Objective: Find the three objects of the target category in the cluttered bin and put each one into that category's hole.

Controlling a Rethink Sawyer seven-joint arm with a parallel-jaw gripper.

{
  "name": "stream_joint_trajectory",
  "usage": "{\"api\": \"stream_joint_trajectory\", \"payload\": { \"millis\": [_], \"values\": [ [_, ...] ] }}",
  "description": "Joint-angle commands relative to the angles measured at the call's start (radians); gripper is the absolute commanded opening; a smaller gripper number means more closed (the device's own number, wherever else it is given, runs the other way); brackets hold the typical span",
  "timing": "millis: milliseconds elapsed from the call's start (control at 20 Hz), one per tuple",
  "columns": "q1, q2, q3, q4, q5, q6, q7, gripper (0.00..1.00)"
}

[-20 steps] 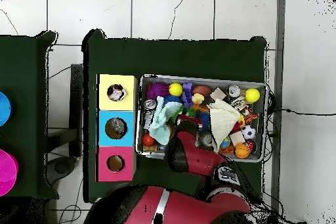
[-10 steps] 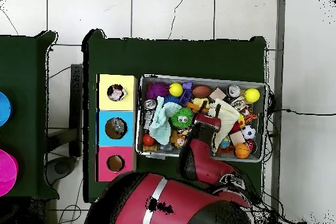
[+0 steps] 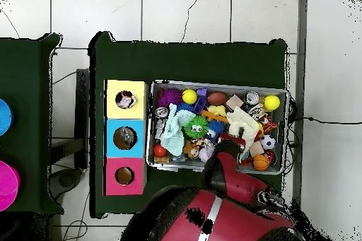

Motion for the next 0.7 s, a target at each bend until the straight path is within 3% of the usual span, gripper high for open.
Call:
{"api": "stream_joint_trajectory", "payload": {
  "millis": [50,250,450,700],
  "values": [
    [-0.018,-0.091,0.216,0.113,0.014,0.442,0.179,1.00],
    [0.024,-0.169,0.197,0.144,0.057,0.547,0.175,1.00],
    [0.009,-0.235,0.231,0.175,0.080,0.675,0.189,1.00],
    [0.025,-0.294,0.237,0.185,0.100,0.764,0.182,1.00]
  ]
}}
